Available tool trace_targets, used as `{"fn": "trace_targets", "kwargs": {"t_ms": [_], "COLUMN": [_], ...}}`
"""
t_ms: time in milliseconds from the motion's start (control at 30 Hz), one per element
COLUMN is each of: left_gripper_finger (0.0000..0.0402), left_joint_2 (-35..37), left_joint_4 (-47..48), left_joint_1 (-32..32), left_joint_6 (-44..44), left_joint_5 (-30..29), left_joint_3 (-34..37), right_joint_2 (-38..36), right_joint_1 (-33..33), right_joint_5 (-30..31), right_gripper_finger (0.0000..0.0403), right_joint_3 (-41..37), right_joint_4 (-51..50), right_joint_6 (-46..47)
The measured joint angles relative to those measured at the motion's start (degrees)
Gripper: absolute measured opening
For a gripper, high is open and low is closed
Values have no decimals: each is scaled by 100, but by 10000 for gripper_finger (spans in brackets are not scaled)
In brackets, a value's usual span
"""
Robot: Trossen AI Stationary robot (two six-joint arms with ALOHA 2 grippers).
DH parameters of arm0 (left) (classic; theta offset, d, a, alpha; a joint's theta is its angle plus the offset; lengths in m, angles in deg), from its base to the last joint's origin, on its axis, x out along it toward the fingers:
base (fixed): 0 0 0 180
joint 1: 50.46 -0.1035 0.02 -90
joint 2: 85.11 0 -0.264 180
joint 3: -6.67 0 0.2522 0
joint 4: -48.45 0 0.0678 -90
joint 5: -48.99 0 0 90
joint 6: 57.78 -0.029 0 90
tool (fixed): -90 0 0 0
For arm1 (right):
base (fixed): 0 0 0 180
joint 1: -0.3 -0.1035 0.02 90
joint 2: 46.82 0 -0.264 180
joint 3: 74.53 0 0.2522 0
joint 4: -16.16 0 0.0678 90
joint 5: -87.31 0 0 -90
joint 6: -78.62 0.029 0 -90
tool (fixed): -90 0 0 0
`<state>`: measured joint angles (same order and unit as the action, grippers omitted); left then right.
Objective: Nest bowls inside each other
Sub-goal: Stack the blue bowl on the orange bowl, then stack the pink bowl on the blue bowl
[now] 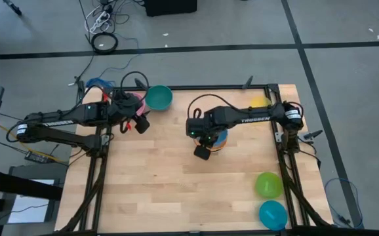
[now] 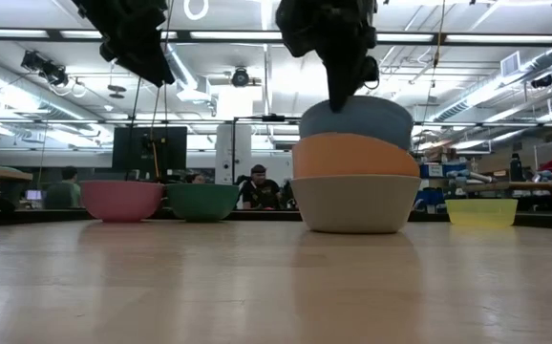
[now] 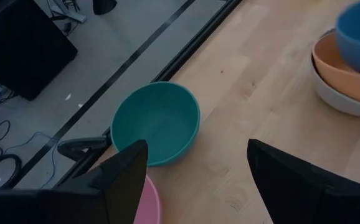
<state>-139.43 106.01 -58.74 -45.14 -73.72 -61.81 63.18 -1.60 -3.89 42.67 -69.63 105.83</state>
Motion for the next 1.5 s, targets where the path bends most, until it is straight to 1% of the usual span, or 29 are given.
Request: {"fn": "trace_targets", "kwargs": {"t_ms": [133, 267, 367, 600, 667, 733, 800, 867, 967, 1100, 1167, 1233, 1367, 1500], "left_gripper_finger": [284, 284, 284, 284, 284, 284, 284, 284, 284, 284, 284, 284, 284, 284], "left_joint_2": [0, 0, 0, 0, 0, 0, 0, 0, 2, 0, 0, -16, -107, -367], "left_joint_4": [-7, -13, -19, -25, -25, -41, -123, -228, -387, -277, -2, 419, 907, 849], "left_joint_1": [2, 2, 0, 1, 1, 0, 0, 0, 0, 0, -36, -139, -338, -592], "left_joint_6": [5, 5, 6, 89, 114, 114, 107, 42, -15, -16, -9, 175, 586, 1055], "left_joint_5": [0, 0, 0, -2, 0, -2, -5, -15, 2, 42, 46, 44, 50, 89], "left_joint_3": [0, 0, 0, 0, 0, 0, 0, 0, 0, 0, 0, 12, 433, 1034], "right_joint_2": [2, 2, 2, -2, -2, -2, -1, 40, 208, 549, 713, 745, 476, -227], "right_joint_1": [-73, -113, -99, 124, 196, 272, 368, 499, 690, 967, 1099, 1195, 1270, 1355], "right_joint_5": [-7, 190, 335, 452, 454, 451, 442, 303, 148, 51, -100, -248, -190, 13], "right_gripper_finger": [18, 33, 60, 148, 165, 175, 177, 175, 166, 161, 161, 162, 164, 164], "right_joint_3": [-231, -256, -199, -50, -50, -52, -52, -50, -45, -55, -59, -67, -65, -59], "right_joint_4": [175, 298, 348, 540, 700, 1107, 1676, 2267, 2784, 2952, 2919, 2920, 3126, 3508], "right_joint_6": [130, 211, 140, -134, -260, -457, -723, -865, -1137, -1432, -1436, -1446, -1774, -2109]}}
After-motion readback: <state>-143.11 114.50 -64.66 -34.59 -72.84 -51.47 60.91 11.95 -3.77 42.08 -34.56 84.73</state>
